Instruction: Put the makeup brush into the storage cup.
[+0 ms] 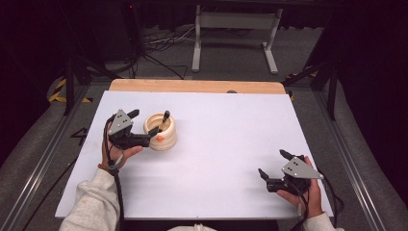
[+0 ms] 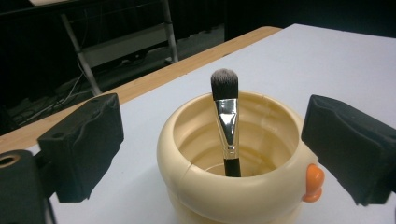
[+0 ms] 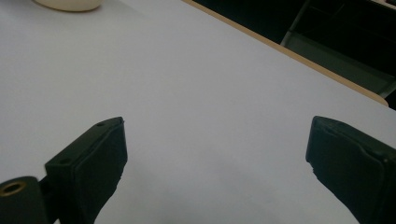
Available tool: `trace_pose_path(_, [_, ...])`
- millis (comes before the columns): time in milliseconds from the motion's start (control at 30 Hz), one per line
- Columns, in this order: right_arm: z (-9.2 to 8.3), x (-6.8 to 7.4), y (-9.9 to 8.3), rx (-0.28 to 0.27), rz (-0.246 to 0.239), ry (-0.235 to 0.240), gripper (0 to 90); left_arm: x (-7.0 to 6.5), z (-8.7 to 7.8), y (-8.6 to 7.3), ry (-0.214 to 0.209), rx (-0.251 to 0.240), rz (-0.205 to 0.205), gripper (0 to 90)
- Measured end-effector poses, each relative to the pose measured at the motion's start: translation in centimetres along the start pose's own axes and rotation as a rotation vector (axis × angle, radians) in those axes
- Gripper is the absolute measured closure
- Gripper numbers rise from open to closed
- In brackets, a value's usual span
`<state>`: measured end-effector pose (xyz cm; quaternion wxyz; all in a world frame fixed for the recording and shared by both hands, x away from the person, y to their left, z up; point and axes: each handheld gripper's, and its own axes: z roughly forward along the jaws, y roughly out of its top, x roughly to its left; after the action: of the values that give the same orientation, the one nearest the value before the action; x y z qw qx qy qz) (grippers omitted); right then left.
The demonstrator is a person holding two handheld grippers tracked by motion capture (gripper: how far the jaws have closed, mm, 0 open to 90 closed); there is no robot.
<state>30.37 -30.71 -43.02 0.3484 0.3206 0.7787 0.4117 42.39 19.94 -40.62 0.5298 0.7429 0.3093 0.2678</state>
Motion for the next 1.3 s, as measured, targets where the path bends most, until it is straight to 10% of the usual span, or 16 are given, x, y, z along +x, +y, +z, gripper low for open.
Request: trace_pose_path(1300, [0.0, 0.0, 0.0, 0.001, -0.004, 0.003, 6.3, -1.4, -1.8, -0.2, -0.014, -0.009, 0.087, 2.0])
